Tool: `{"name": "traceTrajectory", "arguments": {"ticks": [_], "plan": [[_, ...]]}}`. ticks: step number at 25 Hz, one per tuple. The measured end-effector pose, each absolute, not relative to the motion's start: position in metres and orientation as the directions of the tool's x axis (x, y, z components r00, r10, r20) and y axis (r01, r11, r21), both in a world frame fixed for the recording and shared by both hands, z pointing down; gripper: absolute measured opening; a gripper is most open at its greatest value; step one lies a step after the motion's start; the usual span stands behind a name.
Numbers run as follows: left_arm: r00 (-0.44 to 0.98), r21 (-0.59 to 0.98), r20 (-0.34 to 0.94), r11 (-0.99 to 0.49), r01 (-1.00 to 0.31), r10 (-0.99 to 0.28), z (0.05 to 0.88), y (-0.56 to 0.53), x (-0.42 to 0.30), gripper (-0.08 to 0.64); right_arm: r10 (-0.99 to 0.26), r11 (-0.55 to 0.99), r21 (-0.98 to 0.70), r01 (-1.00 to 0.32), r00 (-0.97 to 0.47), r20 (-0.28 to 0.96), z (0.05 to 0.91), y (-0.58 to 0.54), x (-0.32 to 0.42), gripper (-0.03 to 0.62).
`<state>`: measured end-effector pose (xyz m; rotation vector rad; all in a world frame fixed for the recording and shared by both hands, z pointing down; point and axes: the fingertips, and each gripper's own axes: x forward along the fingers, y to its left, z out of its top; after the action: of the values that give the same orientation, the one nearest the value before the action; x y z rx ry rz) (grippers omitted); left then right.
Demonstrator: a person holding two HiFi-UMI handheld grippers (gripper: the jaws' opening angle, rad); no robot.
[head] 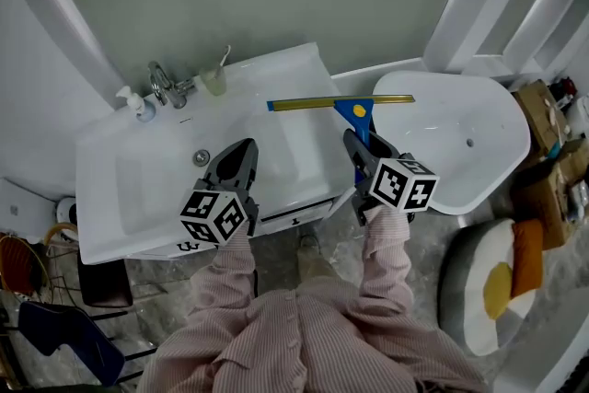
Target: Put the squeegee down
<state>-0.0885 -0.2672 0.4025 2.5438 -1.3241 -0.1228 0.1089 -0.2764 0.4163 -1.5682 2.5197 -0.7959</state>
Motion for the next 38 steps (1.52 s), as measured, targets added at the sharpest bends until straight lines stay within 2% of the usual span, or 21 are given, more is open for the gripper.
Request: {"name": "traceTrajectory", "arguments": {"ticks": [18, 27, 38], "plan": [[0.509, 0.35, 0.162, -0.434, -0.83, -0.845, 0.458, -0.382, -0.062, 0.002, -0.715, 0.397, -0.469, -0.789, -0.586, 0.382, 0.486, -0.405, 0.103, 0.129], [0.468, 0.405, 0.249, -0.348, -0.845, -0.848, 0.5, -0.395, -0.063, 0.002, -0.648, 0.379, -0.466, -0.799, -0.589, 0.483, 0.534, -0.421, 0.094, 0.129], [0.474, 0.457, 0.359, -0.292, -0.84, -0.804, 0.554, -0.399, -0.064, 0.002, -0.599, 0.347, -0.376, -0.859, -0.512, 0.615, 0.588, -0.424, 0.084, 0.129]]}}
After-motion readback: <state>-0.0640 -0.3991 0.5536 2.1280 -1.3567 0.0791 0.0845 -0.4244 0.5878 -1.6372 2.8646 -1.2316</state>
